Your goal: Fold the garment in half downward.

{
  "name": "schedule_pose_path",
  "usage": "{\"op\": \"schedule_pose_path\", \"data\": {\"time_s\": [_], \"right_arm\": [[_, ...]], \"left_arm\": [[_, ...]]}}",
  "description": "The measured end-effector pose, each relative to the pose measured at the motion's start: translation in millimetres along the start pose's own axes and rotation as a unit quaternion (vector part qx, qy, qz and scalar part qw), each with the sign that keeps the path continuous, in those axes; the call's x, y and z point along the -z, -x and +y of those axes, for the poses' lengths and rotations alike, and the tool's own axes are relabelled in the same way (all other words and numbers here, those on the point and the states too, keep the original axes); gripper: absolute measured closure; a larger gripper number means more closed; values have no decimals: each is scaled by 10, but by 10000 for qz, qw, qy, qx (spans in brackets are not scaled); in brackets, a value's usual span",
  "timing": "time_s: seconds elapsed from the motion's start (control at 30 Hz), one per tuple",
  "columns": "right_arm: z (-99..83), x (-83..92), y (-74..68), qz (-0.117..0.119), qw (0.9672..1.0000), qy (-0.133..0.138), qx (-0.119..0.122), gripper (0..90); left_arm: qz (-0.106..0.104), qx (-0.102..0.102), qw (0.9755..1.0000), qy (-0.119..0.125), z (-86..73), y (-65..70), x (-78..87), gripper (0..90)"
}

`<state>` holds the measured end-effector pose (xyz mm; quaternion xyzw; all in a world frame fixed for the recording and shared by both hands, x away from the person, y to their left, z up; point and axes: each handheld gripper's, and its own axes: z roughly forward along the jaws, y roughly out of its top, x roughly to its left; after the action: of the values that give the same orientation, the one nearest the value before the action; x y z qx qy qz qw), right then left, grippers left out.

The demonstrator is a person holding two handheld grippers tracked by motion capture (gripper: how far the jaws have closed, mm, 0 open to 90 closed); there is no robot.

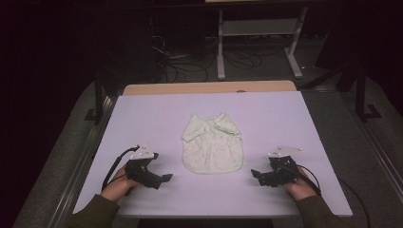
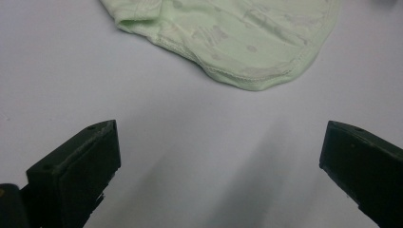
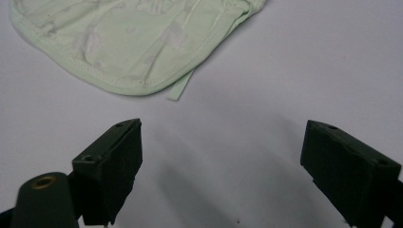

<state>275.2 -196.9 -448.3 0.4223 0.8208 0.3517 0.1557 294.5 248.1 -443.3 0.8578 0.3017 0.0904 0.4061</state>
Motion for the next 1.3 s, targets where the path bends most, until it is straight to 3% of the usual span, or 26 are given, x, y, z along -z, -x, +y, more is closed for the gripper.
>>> {"op": "schedule_pose_path", "data": {"time_s": [0.3,0.5,0.7,1.3], "right_arm": [[2,-2,-9,10,9999,-2,101,134],[8,7,-13,36,9999,26,98,134],[10,8,-21,42,9999,30,107,134],[13,9,-21,57,9999,35,144,135]], "left_arm": [[-109,217,9997,23,36,-35,14,0],[-451,569,9968,342,98,-45,55,0],[-440,470,9975,285,122,-19,27,0],[-404,433,9978,310,206,-70,-77,0]]}}
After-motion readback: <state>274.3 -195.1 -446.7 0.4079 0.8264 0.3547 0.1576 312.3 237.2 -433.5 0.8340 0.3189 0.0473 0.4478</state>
